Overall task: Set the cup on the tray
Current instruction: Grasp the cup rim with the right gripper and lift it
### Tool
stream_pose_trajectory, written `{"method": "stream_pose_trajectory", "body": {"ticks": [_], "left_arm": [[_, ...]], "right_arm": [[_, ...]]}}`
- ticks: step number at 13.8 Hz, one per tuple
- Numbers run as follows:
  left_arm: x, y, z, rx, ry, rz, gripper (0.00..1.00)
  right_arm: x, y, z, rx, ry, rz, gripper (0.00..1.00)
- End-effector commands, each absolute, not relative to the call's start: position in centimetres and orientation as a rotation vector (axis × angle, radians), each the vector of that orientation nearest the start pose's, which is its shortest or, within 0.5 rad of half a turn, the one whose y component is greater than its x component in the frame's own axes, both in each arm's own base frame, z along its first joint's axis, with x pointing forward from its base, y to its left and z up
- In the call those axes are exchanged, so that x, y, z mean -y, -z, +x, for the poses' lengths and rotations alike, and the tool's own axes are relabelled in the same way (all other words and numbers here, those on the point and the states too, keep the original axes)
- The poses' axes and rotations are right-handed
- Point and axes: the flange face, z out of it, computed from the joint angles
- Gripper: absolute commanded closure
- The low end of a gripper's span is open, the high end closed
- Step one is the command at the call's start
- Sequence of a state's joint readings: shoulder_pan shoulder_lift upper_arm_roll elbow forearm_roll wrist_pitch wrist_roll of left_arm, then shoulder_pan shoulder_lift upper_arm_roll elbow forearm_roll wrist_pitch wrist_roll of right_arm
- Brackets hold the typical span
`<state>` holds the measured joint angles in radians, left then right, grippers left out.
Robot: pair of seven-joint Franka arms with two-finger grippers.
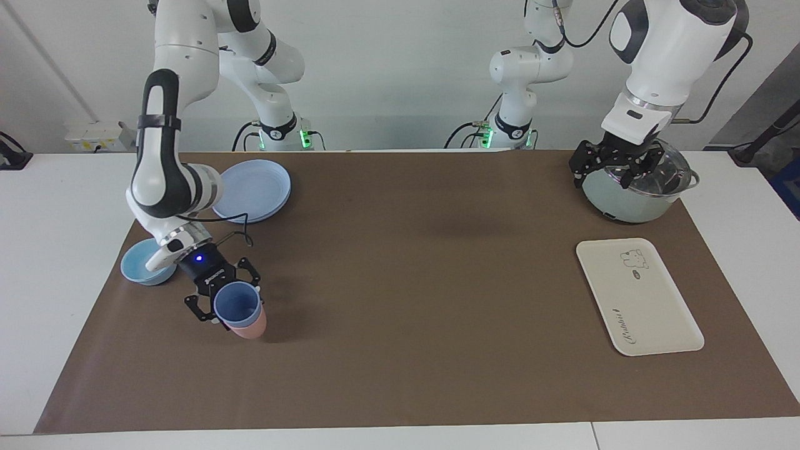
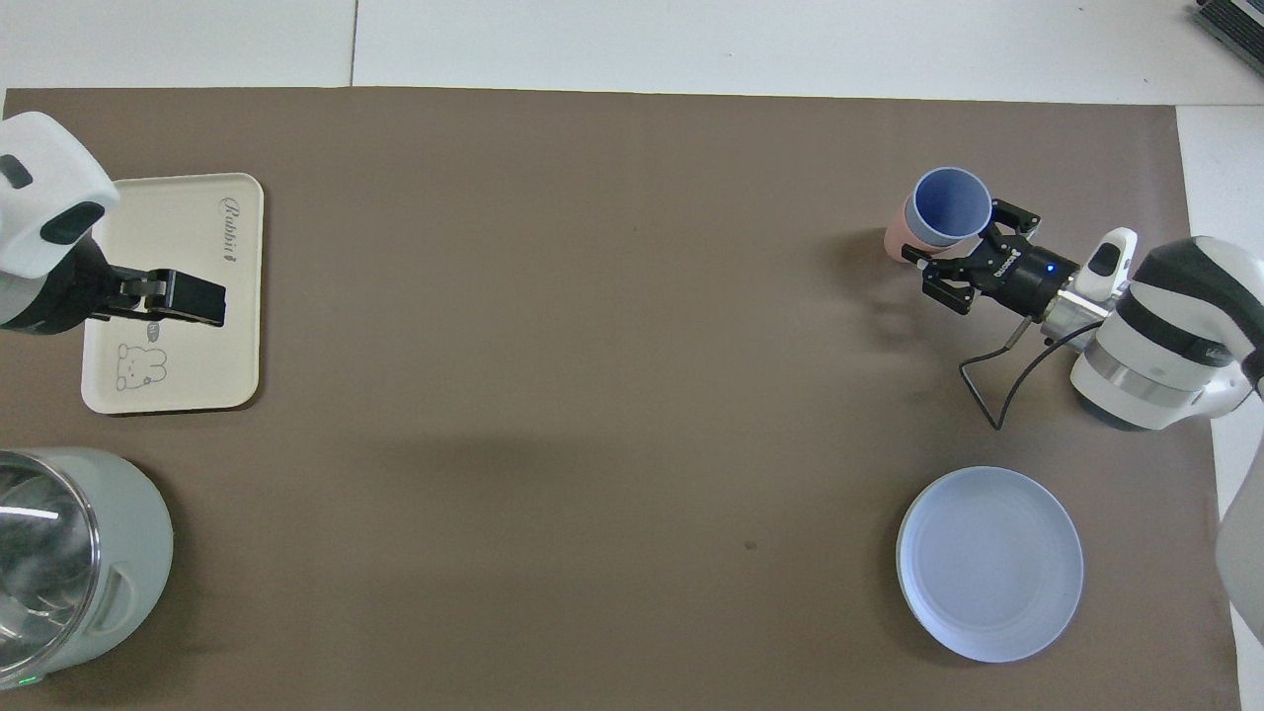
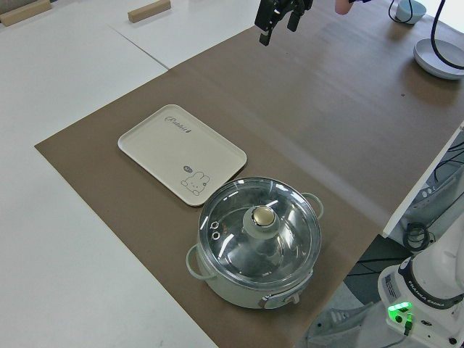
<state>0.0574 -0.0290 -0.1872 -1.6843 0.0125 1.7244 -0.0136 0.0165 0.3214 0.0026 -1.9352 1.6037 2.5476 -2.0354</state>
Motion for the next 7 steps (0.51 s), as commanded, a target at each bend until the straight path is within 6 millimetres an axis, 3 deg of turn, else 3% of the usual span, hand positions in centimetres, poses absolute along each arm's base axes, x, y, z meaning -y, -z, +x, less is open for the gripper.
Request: {"method": "stream_pose_trajectory", "body": {"ticks": [1,4,7], "left_arm": [[8.2,-59.9,54.3,-0.184,0.155,-3.174,0.03],[10.2,-59.7,54.8,-0.071,0.172,-3.355,0.08],[16.0,-58.8,55.1,0.055,0.229,-3.489,0.1]], "right_arm": [[-4.9,-39.2,62.5,0.997,1.307,-2.364,1.0],[-10.1,-40.9,62.0,1.122,1.265,-2.338,1.0],[-14.3,-42.7,62.2,1.308,1.159,-2.362,1.0]]}}
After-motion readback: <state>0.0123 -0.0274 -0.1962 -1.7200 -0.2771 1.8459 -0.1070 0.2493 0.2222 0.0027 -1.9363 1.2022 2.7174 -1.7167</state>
